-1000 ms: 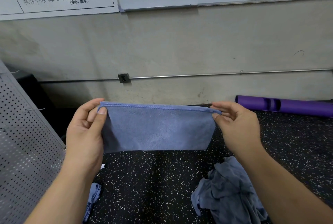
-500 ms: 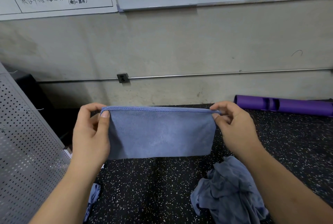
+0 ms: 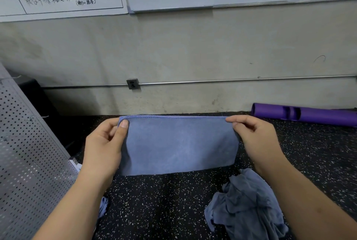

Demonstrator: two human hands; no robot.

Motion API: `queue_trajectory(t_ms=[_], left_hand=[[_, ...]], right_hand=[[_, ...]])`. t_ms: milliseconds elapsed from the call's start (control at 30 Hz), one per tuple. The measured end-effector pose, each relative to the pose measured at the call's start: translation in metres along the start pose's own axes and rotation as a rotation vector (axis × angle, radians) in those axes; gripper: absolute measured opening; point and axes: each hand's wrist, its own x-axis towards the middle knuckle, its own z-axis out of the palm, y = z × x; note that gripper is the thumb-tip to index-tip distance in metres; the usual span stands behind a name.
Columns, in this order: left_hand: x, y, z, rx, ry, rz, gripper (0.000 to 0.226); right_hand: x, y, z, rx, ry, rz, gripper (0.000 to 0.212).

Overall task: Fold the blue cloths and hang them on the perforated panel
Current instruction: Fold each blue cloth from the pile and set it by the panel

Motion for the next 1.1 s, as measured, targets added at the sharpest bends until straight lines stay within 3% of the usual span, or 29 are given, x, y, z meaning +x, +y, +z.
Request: queue_trajectory(t_ms=[100,300,433,633,667,800,900,1000,1100], left_hand=[[0.001,0.000,-0.002,-0.029,-0.017,-0.006,0.023],[0.004,0.002,-0.005,-0.048,0.012,-0.037,0.021],[0.005,0.000,-0.007,-0.084,-0.004,-0.046,0.033],[0.006,-0.005,-0.005,-0.069,-0.015,-0.005,0.006],[0.007,-0.006,-0.006,-0.041,-0.017,0.020,0.007],[0.009,-0.007,-0.012,0.035,0.060,0.061,0.011],[0.009,-0.013,-0.010,0.111,0.005,0.045,0.008],[0.011,-0.015,-0.008,0.021,0.020,0.002,0.012],[0.013,-0.016,-0.009,0.082,-0.031,0.044,0.012]], right_hand=[[-0.001,0.000,-0.001,0.011,-0.021,-0.043,0.012],[0.008,0.008,-0.011,0.036,-0.031,-0.025,0.036],[0.012,0.009,-0.015,-0.046,-0.011,-0.004,0.025],[0.010,0.014,-0.016,-0.263,-0.091,0.011,0.018],[0.009,0.012,-0.015,-0.242,-0.115,0.010,0.020],[0.013,0.006,-0.018,0.223,-0.141,0.124,0.033],[0.013,0.014,-0.022,-0.024,-0.153,0.112,0.021],[0.011,0.014,-0.020,0.133,-0.203,0.194,0.025],[0.014,0.012,-0.023,0.077,-0.183,0.138,0.016]])
